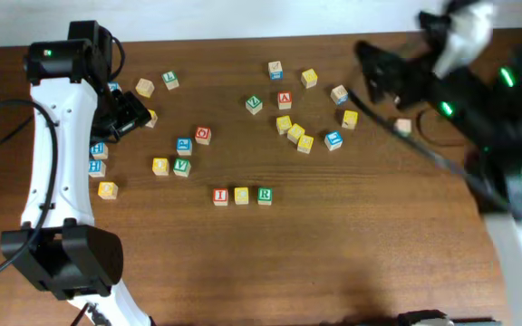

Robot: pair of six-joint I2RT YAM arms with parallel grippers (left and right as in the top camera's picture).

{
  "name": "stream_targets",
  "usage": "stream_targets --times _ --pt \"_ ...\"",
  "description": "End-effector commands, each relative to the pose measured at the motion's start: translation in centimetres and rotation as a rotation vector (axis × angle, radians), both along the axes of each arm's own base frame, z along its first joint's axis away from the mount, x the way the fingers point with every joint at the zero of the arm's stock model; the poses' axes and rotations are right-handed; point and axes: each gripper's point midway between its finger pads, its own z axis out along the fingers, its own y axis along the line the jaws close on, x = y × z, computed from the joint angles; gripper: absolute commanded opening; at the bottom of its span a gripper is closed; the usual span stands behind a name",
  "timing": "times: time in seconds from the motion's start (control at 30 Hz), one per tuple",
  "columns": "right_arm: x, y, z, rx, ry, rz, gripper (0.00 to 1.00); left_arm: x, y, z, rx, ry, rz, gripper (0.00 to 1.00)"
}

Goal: Spell out ICRA
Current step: 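Move the right gripper over the red A block in the right cluster, then grasp the red A block with the right gripper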

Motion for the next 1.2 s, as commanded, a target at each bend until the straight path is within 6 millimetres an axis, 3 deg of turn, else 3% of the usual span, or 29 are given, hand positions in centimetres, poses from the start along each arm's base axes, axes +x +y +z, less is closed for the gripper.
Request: stream_targets --times 0.0,0.1,0.17,0.2,0.23,0.33,0.4,0.43,0.53,0.63,0.7,0.77,0.83,0.93,1.17 --pt "7.0 5.8 -4.9 -0.183 0.174 0.079 0.98 0.0 0.2 0.5 0.002 -0.017 -0.003 0.99" --pt "10.9 9.6 -13.1 -0.334 0.351 0.089 0.99 0.0 0.2 0.5 0.002 -0.017 -0.003 0.99" --pt "13.0 10.8 -18.4 -0.356 0.429 0.114 0.98 0.0 0.2 0.5 0.002 -0.017 -0.003 0.99" --pt "13.5 11.6 -21.9 -0.356 0.497 0.154 0.98 0.0 0.2 0.5 0.002 -0.017 -0.003 0.99" --pt "13.1 12.0 -23.9 -0.353 0.553 0.188 0.98 0.0 0.2 0.5 0.002 -0.016 -0.003 0.99" --pt "14.4 12.0 -30.1 -0.359 0.674 0.151 0.98 0.0 0.2 0.5 0.002 -0.017 -0.003 0.99" --pt "15.9 9.4 -34.1 -0.329 0.796 -0.103 0.84 0.0 0.2 0.5 0.002 -0.017 -0.003 0.99" --pt "16.3 8.5 -35.3 -0.329 0.825 -0.178 0.84 0.0 0.2 0.5 0.002 -0.017 -0.003 0.99" --pt "16.1 9.3 -38.1 -0.339 0.865 -0.172 0.83 0.0 0.2 0.5 0.002 -0.017 -0.003 0.99" --pt "16.5 10.2 -41.3 -0.351 0.88 -0.238 0.74 0.0 0.2 0.5 0.002 -0.016 -0.003 0.99" --pt "16.5 10.9 -42.4 -0.359 0.878 -0.229 0.73 0.0 0.2 0.5 0.002 -0.017 -0.003 0.99" --pt "16.5 10.3 -43.7 -0.391 0.885 -0.262 0.68 0.0 0.2 0.5 0.002 -0.017 -0.003 0.99" --pt "16.9 9.6 -43.7 -0.412 0.867 -0.301 0.5 0.0 0.2 0.5 0.002 -0.017 -0.003 0.99" --pt "17.3 9.8 -43.5 -0.402 0.85 -0.299 0.36 0.0 0.2 0.5 0.002 -0.017 -0.003 0.99" --pt "17.2 10.6 -43.4 -0.371 0.856 -0.274 0.37 0.0 0.2 0.5 0.002 -0.017 -0.003 0.99"
